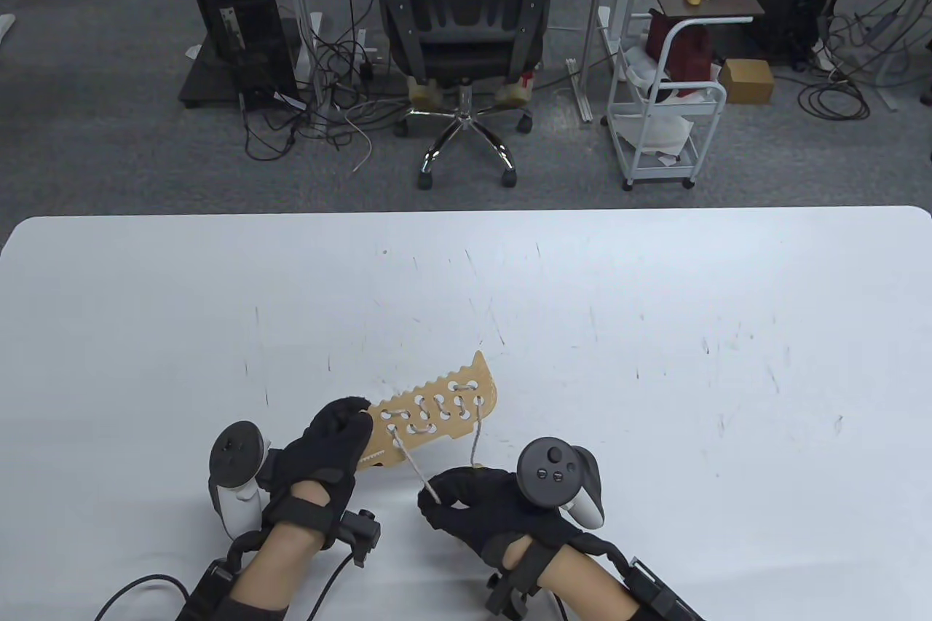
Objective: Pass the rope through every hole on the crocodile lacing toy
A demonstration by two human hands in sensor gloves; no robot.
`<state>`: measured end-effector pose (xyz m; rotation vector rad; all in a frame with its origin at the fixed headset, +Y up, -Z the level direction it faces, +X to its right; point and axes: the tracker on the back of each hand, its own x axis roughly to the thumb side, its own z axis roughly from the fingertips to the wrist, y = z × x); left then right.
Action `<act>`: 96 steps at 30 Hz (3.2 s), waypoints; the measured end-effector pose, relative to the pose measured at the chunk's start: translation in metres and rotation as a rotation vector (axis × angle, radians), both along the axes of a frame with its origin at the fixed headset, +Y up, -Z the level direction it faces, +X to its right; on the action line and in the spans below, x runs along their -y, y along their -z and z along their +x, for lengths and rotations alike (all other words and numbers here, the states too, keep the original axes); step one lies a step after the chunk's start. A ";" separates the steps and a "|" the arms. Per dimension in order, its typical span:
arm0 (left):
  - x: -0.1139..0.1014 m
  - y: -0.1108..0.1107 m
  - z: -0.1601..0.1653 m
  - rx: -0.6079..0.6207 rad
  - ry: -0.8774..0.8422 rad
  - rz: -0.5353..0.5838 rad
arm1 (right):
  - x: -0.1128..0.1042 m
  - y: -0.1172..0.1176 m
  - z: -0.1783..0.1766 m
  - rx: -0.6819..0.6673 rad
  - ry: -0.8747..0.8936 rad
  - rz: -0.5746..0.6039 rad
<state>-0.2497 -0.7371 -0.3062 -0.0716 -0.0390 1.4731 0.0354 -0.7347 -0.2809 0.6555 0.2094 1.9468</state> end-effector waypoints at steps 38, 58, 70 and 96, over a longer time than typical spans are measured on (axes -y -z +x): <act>-0.004 0.008 -0.043 -0.190 0.014 -0.013 | -0.045 0.014 0.072 0.368 -0.162 0.339; -0.001 0.002 -0.008 -0.036 0.153 -0.045 | -0.059 -0.012 0.048 0.291 0.020 0.503; 0.001 -0.002 0.013 0.055 0.225 -0.048 | -0.060 -0.023 0.028 0.260 -0.076 0.600; 0.004 -0.008 0.032 0.112 0.306 -0.025 | -0.056 -0.033 0.002 0.173 -0.240 0.753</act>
